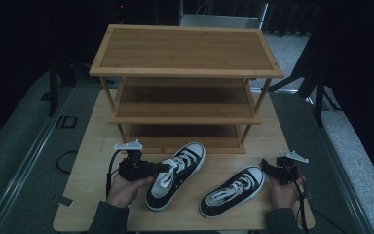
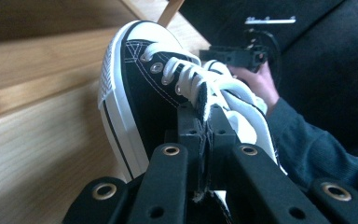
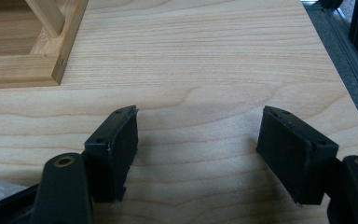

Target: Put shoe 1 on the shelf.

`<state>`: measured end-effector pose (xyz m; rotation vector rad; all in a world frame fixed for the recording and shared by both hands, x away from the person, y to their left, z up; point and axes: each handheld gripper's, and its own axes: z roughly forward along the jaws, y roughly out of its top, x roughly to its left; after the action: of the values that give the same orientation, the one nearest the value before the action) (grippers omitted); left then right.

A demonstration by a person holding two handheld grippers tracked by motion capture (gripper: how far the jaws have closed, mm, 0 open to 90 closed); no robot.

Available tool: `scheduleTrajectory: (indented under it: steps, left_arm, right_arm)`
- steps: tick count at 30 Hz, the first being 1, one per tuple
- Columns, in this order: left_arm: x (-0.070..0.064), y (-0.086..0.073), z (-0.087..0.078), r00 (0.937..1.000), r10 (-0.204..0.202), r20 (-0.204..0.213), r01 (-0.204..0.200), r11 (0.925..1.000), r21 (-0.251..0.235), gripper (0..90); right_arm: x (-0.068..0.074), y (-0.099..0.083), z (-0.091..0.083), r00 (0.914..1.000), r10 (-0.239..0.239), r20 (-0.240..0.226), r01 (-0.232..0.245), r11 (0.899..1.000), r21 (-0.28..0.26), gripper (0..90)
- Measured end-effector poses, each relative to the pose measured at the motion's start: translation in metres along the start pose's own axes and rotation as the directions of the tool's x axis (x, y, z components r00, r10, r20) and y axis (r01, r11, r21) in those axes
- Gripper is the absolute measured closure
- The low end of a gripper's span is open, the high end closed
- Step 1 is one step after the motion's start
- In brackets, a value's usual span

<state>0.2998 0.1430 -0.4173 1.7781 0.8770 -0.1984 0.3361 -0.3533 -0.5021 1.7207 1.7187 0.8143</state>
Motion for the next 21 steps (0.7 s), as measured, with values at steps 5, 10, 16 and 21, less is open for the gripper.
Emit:
scheduleTrajectory:
  steps: [5,10,16,21]
  left_arm:
    - [-0.003,0.005,-0.009,0.9998,0.004,0.019,-0.004,0.9999,-0.014,88.1]
    - [-0.01,0.013,-0.022,0.9994,0.019,0.03,-0.018,0.9993,-0.032,88.1]
    - [-0.016,0.019,-0.038,0.9982,-0.003,0.059,0.008,0.9966,-0.082,88.1]
    - [-0.027,0.025,-0.047,0.9987,-0.003,0.051,0.008,0.9936,-0.113,88.0]
  right_arm:
    - [0.0,0.0,0.0,1.0,0.001,0.0,-0.001,1.0,0.0,28.7]
    - [0.0,0.0,0.0,1.0,0.002,0.0,-0.002,1.0,0.0,28.7]
    - [0.0,0.0,0.0,1.0,0.002,0.0,-0.002,1.0,-0.001,28.8]
    - [0.0,0.0,0.0,1.0,0.002,0.0,-0.002,1.0,0.0,28.8]
